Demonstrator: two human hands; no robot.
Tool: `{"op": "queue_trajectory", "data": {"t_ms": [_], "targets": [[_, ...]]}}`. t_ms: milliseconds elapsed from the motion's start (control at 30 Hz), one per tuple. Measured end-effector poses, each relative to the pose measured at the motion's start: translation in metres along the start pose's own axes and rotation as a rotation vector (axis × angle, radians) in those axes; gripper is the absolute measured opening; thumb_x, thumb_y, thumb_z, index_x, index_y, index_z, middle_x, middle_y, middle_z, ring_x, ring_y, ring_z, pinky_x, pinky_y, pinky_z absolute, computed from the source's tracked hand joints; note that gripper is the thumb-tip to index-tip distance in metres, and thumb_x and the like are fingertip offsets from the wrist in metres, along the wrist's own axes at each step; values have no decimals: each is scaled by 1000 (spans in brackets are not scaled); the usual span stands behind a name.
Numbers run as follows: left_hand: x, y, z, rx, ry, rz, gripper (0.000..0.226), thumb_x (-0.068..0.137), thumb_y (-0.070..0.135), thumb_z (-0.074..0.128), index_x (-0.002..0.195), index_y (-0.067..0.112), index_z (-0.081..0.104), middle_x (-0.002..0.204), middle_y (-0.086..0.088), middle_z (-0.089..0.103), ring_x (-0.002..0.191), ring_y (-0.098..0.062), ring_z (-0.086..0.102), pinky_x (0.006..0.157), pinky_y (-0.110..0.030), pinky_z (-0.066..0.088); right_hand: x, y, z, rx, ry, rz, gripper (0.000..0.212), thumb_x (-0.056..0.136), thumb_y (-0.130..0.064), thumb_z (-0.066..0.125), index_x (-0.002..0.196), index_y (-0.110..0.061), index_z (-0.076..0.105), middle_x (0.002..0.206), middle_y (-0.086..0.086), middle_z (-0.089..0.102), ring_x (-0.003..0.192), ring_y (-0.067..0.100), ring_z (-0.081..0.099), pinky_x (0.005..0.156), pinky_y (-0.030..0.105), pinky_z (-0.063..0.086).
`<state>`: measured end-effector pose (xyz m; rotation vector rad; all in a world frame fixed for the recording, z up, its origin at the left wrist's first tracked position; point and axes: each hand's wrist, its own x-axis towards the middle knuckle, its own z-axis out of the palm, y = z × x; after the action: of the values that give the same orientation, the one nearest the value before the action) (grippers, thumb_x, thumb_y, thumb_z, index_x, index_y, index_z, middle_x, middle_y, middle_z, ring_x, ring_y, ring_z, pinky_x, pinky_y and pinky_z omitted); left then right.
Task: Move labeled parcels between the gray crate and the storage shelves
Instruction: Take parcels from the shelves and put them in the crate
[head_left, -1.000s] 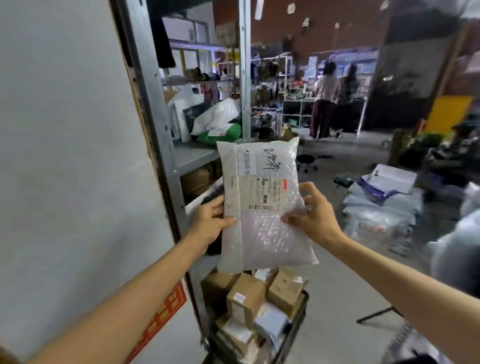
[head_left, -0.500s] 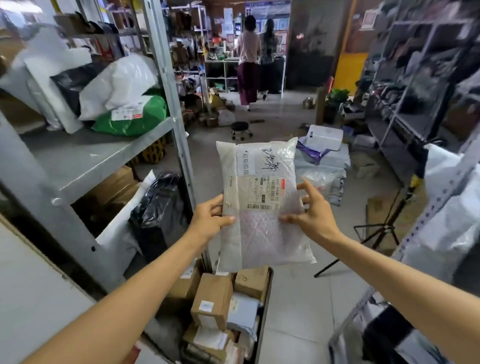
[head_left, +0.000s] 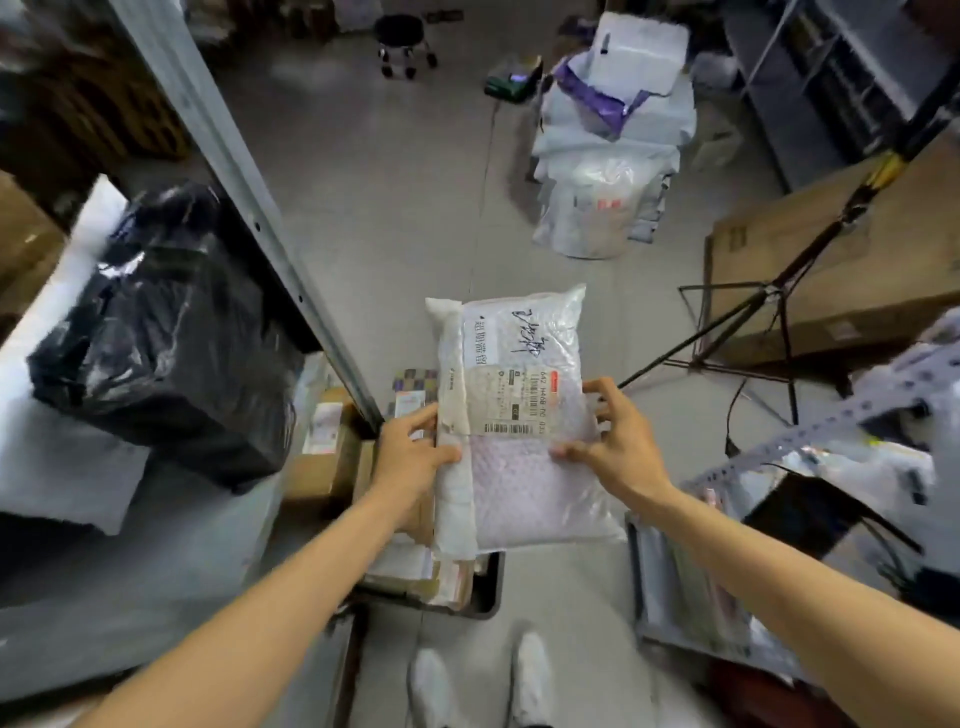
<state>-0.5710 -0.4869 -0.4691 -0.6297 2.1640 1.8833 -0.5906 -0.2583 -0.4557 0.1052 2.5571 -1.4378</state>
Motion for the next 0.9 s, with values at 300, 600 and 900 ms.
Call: {"op": "queue_trajectory", "data": {"t_ms": [300,600,900], "targets": [[34,-183,43,-28,27,-241,61,76,-23,61,128,9,58,111,-4,67,82,2,62,62,-9,52,8,180,95,-41,-166,299,58,63,-4,85,105,-23,50,89,3,69,79,23,68,72,50,57],[75,-321,58,121,69,-269,59,77,-17,65,125,18,62,99,14,69,86,7,66,82,-22,57,28,301,189,-57,-253,449,61,65,-6,86,110,-25,49,100,4,67,87,21,66,76,40,59],[116,-382,77,331,80,-240,71,82,-4,64,143,27,45,132,5,58,122,-15,52,107,-38,43,60,355,240,31,-196,572,66,63,-2,85,114,-28,52,102,4,68,89,22,66,79,45,59]]}}
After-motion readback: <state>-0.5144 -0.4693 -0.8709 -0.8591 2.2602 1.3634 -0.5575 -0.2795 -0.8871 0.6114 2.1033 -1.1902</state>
